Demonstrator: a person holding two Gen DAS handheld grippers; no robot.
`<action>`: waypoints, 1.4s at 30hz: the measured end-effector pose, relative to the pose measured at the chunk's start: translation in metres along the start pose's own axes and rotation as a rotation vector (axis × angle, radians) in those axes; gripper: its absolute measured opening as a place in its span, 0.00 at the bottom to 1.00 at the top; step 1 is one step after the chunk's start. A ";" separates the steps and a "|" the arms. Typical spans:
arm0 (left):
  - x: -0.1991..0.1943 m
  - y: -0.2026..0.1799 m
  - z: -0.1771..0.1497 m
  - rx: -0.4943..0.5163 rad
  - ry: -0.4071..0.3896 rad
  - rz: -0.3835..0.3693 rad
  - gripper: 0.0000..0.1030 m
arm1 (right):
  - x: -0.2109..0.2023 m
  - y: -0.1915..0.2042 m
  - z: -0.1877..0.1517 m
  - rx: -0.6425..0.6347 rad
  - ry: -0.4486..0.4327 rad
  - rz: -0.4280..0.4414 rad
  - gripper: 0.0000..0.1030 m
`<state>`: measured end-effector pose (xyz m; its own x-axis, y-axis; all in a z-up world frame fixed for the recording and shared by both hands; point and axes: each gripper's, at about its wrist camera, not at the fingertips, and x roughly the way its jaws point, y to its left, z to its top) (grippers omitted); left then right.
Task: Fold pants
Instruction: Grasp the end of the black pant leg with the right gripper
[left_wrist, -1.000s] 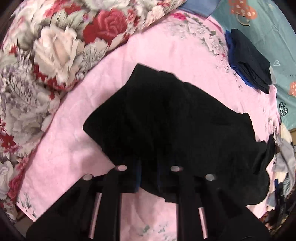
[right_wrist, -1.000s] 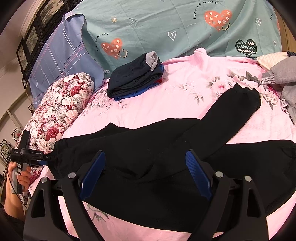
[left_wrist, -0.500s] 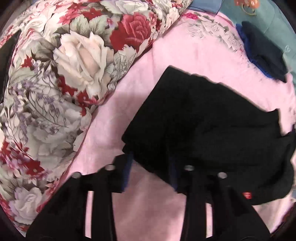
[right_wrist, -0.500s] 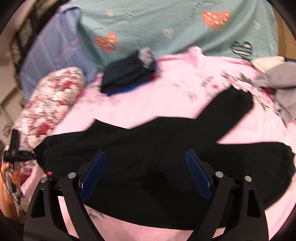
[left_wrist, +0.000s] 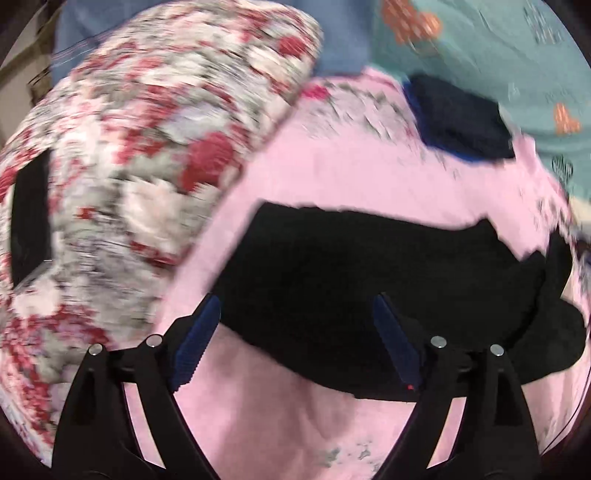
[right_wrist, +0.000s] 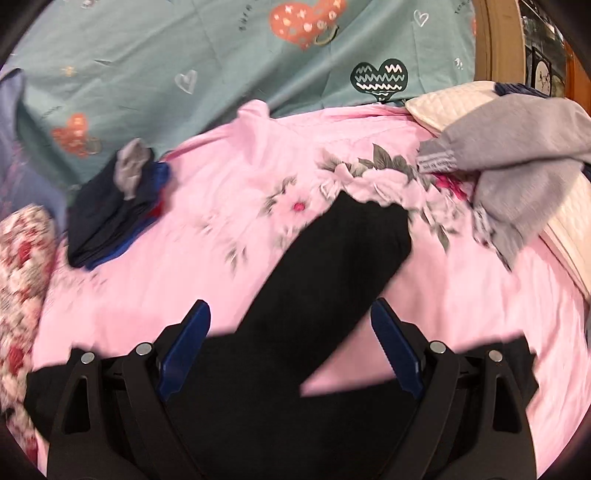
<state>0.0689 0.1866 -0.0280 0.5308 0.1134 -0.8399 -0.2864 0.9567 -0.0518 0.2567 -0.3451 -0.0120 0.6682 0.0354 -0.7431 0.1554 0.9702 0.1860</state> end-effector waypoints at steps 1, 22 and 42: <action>0.011 -0.008 -0.002 0.012 0.027 0.000 0.83 | 0.016 0.005 0.008 0.000 0.021 -0.022 0.86; 0.073 -0.020 -0.011 0.012 0.160 -0.030 0.88 | 0.084 -0.056 0.048 0.297 0.095 -0.091 0.06; 0.064 -0.021 -0.012 -0.002 0.179 -0.047 0.89 | -0.079 -0.245 -0.156 0.640 0.084 0.176 0.11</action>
<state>0.0995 0.1701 -0.0872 0.3931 0.0184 -0.9193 -0.2659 0.9593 -0.0945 0.0523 -0.5479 -0.0986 0.6679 0.2237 -0.7098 0.4679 0.6155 0.6342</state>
